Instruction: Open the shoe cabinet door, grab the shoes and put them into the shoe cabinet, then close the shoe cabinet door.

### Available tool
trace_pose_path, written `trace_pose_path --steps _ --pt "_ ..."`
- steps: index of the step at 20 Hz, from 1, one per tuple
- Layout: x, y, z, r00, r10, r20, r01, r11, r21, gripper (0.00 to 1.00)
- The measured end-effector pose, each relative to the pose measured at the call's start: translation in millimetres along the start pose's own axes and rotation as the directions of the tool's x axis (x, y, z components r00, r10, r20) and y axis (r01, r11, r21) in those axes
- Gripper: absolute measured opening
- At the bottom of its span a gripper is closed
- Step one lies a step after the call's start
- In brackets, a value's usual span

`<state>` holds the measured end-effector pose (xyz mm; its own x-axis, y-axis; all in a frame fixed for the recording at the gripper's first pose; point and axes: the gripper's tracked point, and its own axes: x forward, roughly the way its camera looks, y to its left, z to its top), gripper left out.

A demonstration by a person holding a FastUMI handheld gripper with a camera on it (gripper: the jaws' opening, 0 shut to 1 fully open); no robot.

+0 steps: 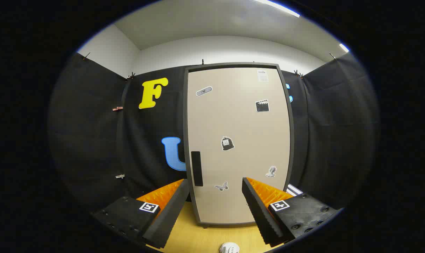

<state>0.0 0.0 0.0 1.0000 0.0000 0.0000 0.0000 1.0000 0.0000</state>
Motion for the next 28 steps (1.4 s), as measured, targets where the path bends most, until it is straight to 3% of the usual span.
trace_pose_path --steps 21,28 --pt "34 30 -11 0.999 -0.042 0.001 0.042 0.999 -0.008 0.99" --pt "88 48 -32 0.999 -0.029 -0.032 0.029 0.999 0.021 0.99"
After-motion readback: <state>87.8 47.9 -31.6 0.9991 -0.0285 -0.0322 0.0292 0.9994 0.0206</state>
